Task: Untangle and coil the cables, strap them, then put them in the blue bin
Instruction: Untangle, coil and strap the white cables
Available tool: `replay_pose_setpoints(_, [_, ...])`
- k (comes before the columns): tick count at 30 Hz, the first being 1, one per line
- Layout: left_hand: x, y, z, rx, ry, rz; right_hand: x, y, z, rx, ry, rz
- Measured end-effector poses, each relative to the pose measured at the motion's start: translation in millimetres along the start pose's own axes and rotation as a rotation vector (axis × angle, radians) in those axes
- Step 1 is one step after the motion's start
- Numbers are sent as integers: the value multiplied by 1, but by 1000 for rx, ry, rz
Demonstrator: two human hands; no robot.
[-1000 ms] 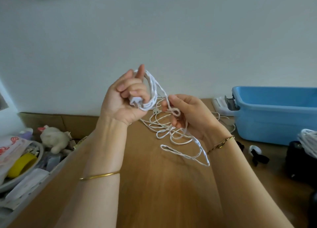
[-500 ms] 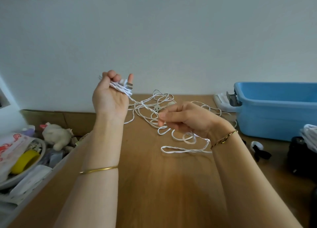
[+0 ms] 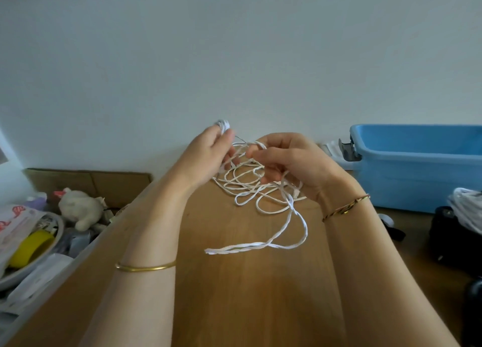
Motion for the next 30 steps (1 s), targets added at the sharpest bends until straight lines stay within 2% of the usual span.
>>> replay_pose_setpoints(3, [-7, -1, -17, 115, 225, 43, 3, 5, 7, -73, -71, 91])
replay_pose_setpoints(5, [-11, -1, -25, 210, 287, 57, 3, 5, 10, -73, -100, 114])
replay_pose_setpoints(7, [-12, 1, -26, 153, 316, 100, 2, 4, 11, -59, -131, 120])
replay_pose_setpoints(10, [-17, 2, -30, -144, 477, 179, 0, -5, 15, 5, -177, 61])
replay_pose_setpoints(13, [-18, 6, -31, -570, 683, 310, -3, -17, 22, 130, -219, 15])
replay_pose_setpoints(16, [-28, -6, -35, -1079, 1127, 376, -4, -27, 29, 229, -292, -3])
replay_pose_setpoints(17, [-28, -9, -32, -1198, 1203, 370, -4, -29, 29, 234, -298, -11])
replay_pose_setpoints(22, [-9, -3, -17, -1574, 1074, 326, -5, -40, 21, 129, -246, -76])
replay_pose_setpoints(26, [6, 7, -9, -1890, 763, 355, -5, -39, 8, -111, -101, -118])
replay_pose_setpoints(28, [11, 11, -6, -1918, 553, 332, -5, -38, -2, -210, 2, -139])
replay_pose_setpoints(30, [15, 12, -2, -1854, 422, 266, -6, -36, -11, -243, 102, -157])
Point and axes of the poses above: each hand's wrist, its own x-axis towards the middle knuckle, its own z-axis out of the back of the hand, y = z × x, the point moved 9 cm from there along x, towards the middle knuckle, and after that the axes turned 14 degrees about z, right-handed, at the moved point
